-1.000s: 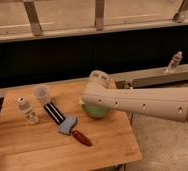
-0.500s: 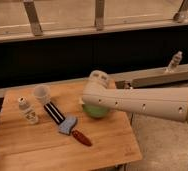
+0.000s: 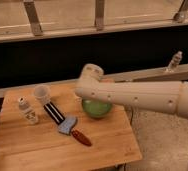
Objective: Pick up the ceramic cup
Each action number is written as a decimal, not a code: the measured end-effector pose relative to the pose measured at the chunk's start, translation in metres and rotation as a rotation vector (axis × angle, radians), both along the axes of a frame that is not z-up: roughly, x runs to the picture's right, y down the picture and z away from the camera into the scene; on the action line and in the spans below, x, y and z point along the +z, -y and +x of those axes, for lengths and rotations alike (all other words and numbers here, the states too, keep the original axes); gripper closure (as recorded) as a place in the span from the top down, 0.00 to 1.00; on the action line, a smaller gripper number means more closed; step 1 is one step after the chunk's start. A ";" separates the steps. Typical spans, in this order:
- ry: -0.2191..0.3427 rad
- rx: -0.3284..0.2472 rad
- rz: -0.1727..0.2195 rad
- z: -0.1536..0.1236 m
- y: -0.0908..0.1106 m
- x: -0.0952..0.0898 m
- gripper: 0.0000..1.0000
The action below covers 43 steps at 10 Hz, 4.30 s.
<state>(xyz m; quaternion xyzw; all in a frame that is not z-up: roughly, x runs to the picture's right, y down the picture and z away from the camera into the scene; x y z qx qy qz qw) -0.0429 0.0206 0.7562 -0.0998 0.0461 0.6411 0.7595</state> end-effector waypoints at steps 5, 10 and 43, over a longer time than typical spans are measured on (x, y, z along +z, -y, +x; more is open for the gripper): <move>0.047 -0.140 -0.012 -0.086 0.031 0.014 0.80; 0.047 -0.140 -0.011 -0.086 0.031 0.014 0.80; 0.025 -0.648 -0.276 -0.226 0.043 0.120 0.80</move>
